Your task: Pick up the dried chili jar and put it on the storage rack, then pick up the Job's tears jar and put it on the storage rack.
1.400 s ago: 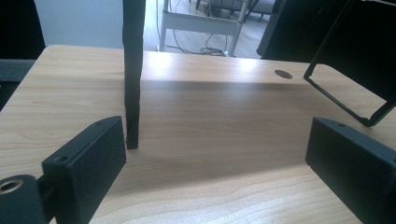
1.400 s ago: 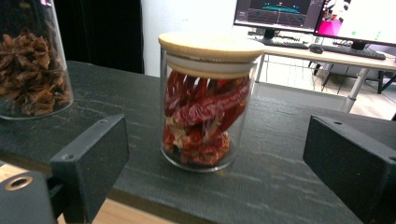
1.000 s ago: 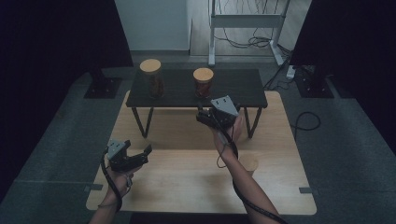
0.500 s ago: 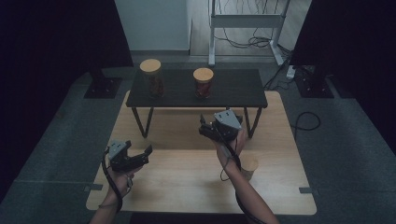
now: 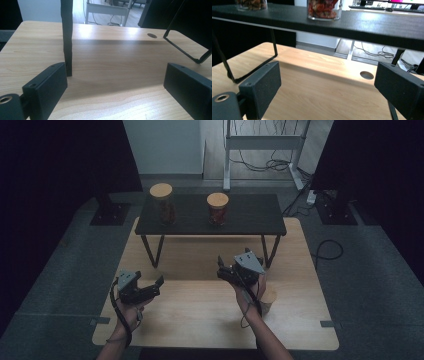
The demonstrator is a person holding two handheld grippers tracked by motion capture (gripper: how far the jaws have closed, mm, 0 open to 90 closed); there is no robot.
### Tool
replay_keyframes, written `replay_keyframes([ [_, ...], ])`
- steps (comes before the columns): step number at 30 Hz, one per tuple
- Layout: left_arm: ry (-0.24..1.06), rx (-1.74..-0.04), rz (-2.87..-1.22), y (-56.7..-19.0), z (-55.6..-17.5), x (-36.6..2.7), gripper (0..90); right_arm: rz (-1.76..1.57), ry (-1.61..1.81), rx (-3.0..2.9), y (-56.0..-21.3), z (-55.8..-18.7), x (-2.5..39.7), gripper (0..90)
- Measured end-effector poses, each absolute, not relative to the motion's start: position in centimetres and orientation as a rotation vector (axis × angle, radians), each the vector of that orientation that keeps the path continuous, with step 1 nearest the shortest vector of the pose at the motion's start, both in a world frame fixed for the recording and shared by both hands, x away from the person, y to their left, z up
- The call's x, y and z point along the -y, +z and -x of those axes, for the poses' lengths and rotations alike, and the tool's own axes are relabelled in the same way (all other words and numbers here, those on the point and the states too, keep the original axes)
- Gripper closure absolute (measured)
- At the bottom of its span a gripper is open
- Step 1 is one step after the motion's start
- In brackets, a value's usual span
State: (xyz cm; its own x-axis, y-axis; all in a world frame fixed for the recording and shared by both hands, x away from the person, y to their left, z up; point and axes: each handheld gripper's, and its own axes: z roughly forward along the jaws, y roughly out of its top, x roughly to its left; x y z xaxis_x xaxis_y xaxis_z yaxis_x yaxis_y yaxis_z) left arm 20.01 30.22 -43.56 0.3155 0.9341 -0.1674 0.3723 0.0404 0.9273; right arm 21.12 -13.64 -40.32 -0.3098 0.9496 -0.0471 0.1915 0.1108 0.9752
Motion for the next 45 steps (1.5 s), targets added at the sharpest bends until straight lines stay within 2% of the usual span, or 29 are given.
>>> replay_keyframes([
  [20, 0.671, -1.252, -1.535, -43.7, -20.1, -30.3, 4.5, -1.180, 1.198, -1.746, -42.4, -20.3, 14.4, 6.8],
  [45, 0.640, -1.249, -1.522, -44.0, -20.4, -31.0, 4.0, -1.151, 1.270, -1.845, -42.3, -20.8, 16.3, 5.8],
])
